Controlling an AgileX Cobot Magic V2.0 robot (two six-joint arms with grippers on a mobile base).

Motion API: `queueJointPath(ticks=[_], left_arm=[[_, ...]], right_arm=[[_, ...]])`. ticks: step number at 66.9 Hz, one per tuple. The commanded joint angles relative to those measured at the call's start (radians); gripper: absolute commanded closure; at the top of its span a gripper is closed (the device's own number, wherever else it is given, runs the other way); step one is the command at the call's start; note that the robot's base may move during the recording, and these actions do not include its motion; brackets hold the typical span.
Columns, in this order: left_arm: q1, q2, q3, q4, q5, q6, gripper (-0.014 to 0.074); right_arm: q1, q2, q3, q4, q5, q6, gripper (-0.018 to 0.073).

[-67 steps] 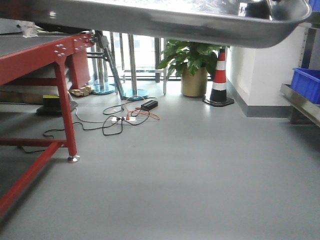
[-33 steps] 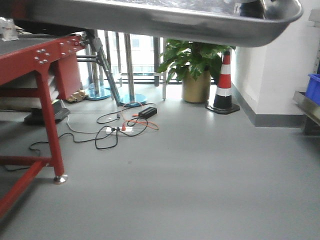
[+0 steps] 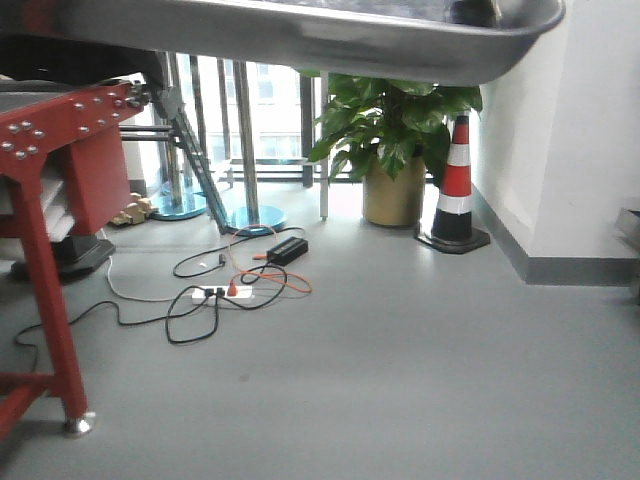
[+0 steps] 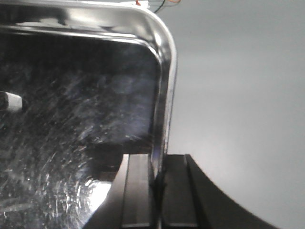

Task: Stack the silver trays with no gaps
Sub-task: 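Keep the tray raised in both grippers while driving across the room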

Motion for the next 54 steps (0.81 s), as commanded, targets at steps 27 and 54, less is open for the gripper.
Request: queueJointPath(ticks=[27, 54], left_arm=[[-0.006, 0.003, 0.001, 0.013, -0.060, 0.009, 0.0613], [-0.006, 0.003, 0.001, 0.013, -0.060, 0.009, 0.0613]], right_arm=[[0.005, -0.012, -0.010, -0.033, -0.298, -0.008, 0.0574], [0.005, -0.012, -0.010, -0.033, -0.419, -0.008, 0.0574]])
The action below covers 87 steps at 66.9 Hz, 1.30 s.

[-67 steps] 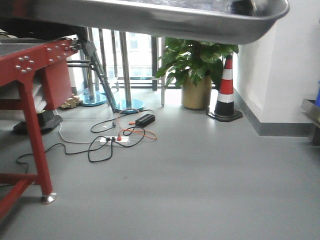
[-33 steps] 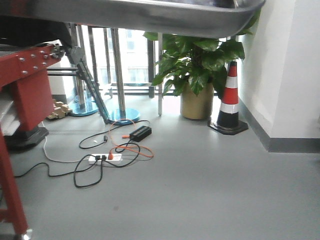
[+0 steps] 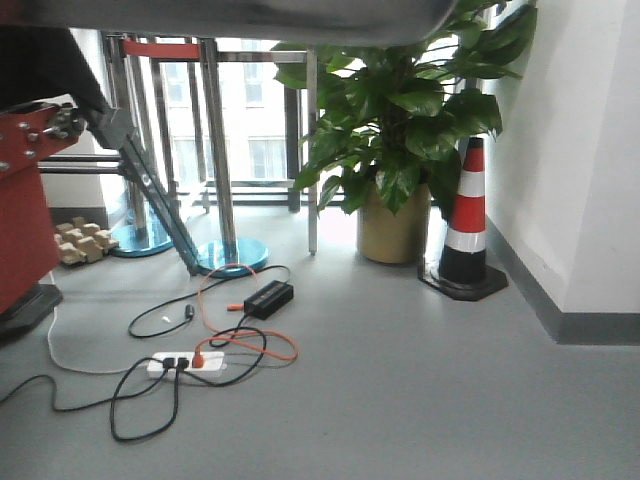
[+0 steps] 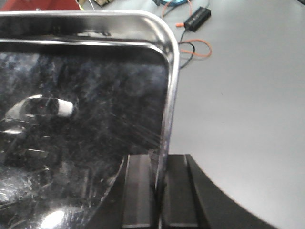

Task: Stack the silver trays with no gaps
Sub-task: 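Keep the tray raised in both grippers while driving across the room, then carry the tray in both grippers while turning toward the second shelf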

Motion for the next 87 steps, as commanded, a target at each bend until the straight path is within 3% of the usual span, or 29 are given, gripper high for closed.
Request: queueJointPath(ticks=[1, 43, 87], left_arm=[[-0.013, 0.009, -0.003, -0.008, -0.150, 0.004, 0.0613], [-0.013, 0.009, -0.003, -0.008, -0.150, 0.004, 0.0613], [-0.013, 0.009, -0.003, -0.008, -0.150, 0.004, 0.0613]], right_arm=[[0.017, -0.007, -0.012, -0.026, -0.258, -0.008, 0.0574], [0.017, -0.007, -0.012, -0.026, -0.354, -0.008, 0.0574], [0.017, -0.007, -0.012, -0.026, -0.354, -0.008, 0.0574]])
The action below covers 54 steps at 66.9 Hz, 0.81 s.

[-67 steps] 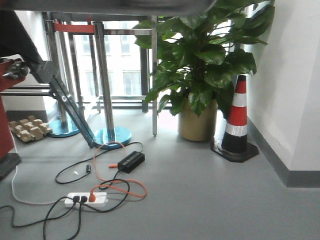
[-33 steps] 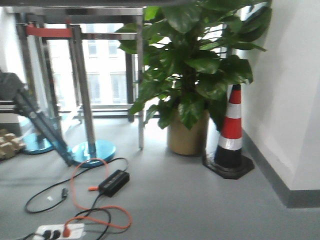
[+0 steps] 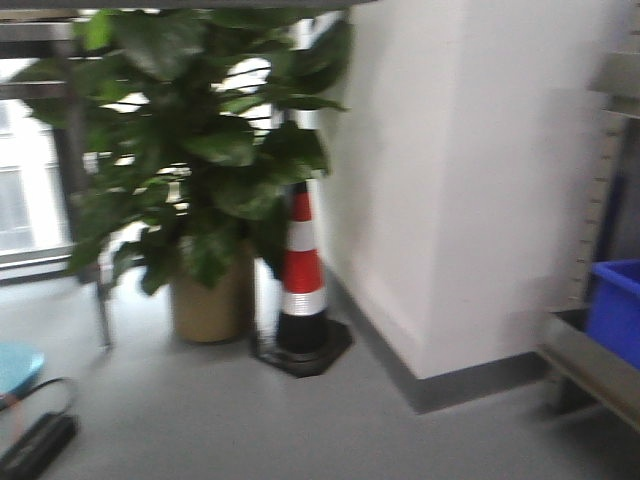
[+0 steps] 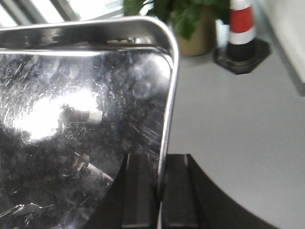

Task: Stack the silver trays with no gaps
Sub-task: 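Carry the tray in both grippers while turning toward the second shelf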

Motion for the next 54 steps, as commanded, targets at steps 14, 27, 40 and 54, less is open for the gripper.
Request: queueJointPath(ticks=[14, 27, 40, 54], left_arm=[[-0.017, 0.014, -0.005, -0.011, -0.199, 0.002, 0.0613], [-0.017, 0.014, -0.005, -0.011, -0.199, 0.002, 0.0613], [-0.017, 0.014, -0.005, -0.011, -0.197, 0.002, 0.0613], [-0.017, 0.014, -0.005, -0.011, -0.197, 0.002, 0.0613]], right_arm=[[0.017, 0.001, -0.014, -0.009, -0.303, -0.008, 0.0574], [0.017, 0.001, -0.014, -0.009, -0.347, -0.008, 0.0574], [0.017, 0.001, -0.014, -0.009, -0.462, -0.008, 0.0574], [0.017, 0.001, -0.014, -0.009, -0.548, -0.008, 0.0574]])
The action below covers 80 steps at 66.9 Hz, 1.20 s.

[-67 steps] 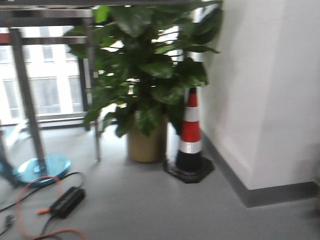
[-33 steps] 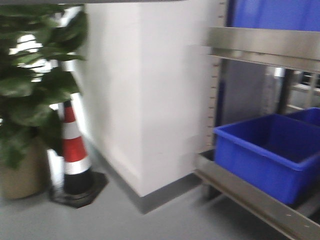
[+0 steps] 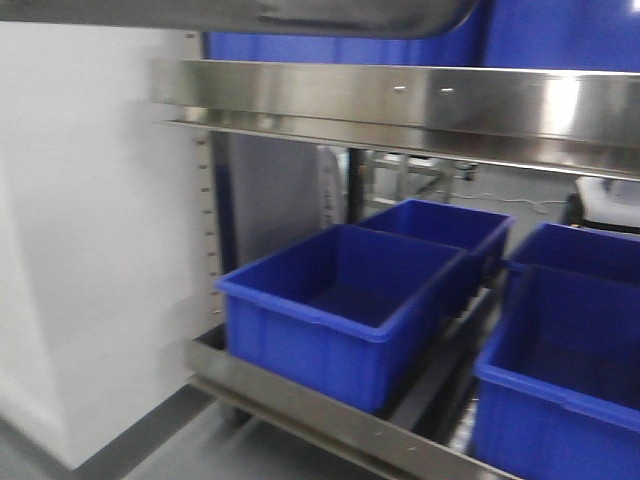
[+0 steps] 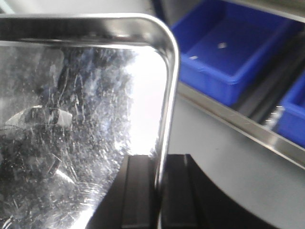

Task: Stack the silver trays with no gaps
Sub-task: 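Carry the tray in both grippers while turning toward the second shelf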

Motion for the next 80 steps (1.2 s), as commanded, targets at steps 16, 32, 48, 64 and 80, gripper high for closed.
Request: queueJointPath(ticks=[16, 32, 48, 64, 80], left_arm=[[-0.017, 0.005, -0.005, -0.011, -0.115, 0.002, 0.0613], [-0.017, 0.005, -0.005, -0.011, -0.115, 0.002, 0.0613], [-0.017, 0.005, -0.005, -0.011, -0.115, 0.002, 0.0613], [-0.017, 0.005, -0.005, -0.011, -0.115, 0.002, 0.0613], [-0.017, 0.005, -0.005, -0.011, -0.115, 0.002, 0.0613]], right_arm=[[0.015, 0.002, -0.014, -0.033, -0.722, -0.008, 0.0574], [0.015, 0.002, -0.014, -0.033, -0.801, -0.008, 0.0574], [0.015, 0.002, -0.014, -0.033, -0.898, -0.008, 0.0574], [0.015, 0.002, -0.014, -0.033, -0.964, -0.008, 0.0574], [0.015, 0.002, -0.014, -0.033, -0.978, -0.008, 0.0574]])
